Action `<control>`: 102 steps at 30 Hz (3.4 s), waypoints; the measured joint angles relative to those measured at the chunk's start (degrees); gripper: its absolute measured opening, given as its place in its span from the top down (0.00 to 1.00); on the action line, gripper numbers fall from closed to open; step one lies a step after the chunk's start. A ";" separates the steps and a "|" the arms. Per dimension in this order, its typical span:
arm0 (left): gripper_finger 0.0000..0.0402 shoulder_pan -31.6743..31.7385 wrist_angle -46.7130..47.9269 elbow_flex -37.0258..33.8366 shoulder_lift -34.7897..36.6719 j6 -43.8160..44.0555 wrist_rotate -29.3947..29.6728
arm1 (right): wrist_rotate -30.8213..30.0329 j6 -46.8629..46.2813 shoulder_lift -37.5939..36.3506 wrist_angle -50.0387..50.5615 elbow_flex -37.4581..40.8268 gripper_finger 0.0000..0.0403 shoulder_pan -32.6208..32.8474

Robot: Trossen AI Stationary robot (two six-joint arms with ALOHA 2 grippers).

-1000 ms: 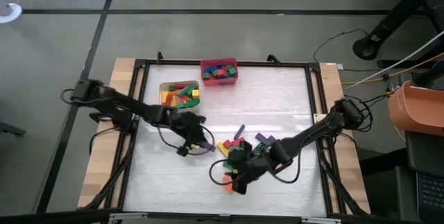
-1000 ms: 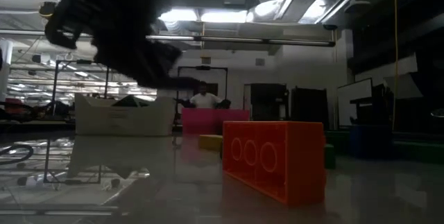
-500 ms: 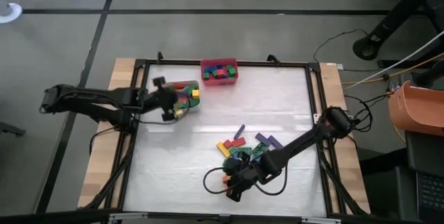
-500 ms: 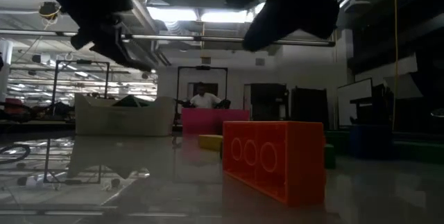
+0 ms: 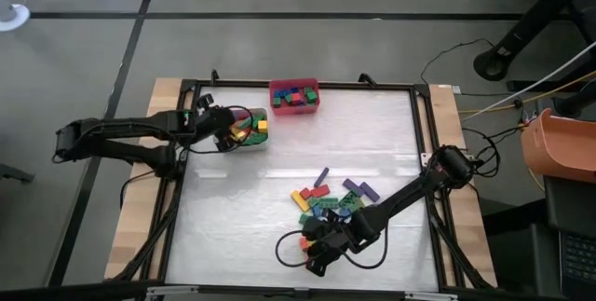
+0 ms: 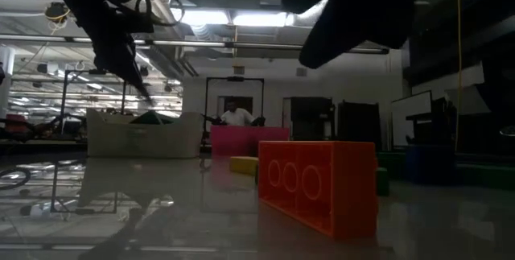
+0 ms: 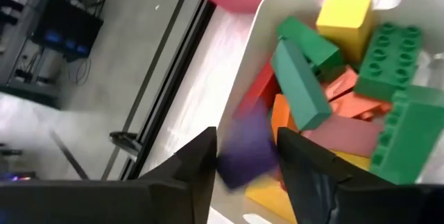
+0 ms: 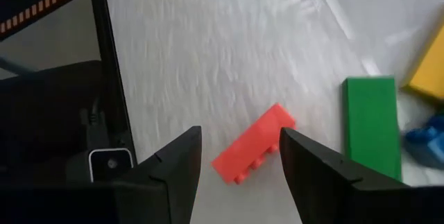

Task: Sort blocks by size
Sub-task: Put the large violet wooden block into the white bin, then put the large orange game piece into the white bin

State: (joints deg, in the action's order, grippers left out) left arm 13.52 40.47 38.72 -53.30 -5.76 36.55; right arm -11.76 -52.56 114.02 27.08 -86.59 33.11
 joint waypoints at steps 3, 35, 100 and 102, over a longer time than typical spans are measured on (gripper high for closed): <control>0.61 1.17 -0.02 0.00 -1.06 0.02 0.01 | 0.34 -1.28 0.00 0.04 0.00 0.52 0.45; 0.57 1.49 0.24 0.02 -3.56 5.23 -0.15 | 5.32 -19.33 4.11 -0.76 -0.04 0.52 -1.78; 0.57 -1.86 -0.26 0.07 -3.05 1.41 -23.23 | 2.36 57.60 13.73 -30.56 -10.67 0.72 -42.01; 0.57 -1.86 -0.39 0.07 -3.00 1.39 -23.23 | 2.41 57.61 13.73 -30.46 -10.67 0.70 -42.30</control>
State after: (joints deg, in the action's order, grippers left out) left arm 11.66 40.07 38.79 -56.29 -4.37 13.32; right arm -9.34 5.05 127.74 -3.38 -97.25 -9.19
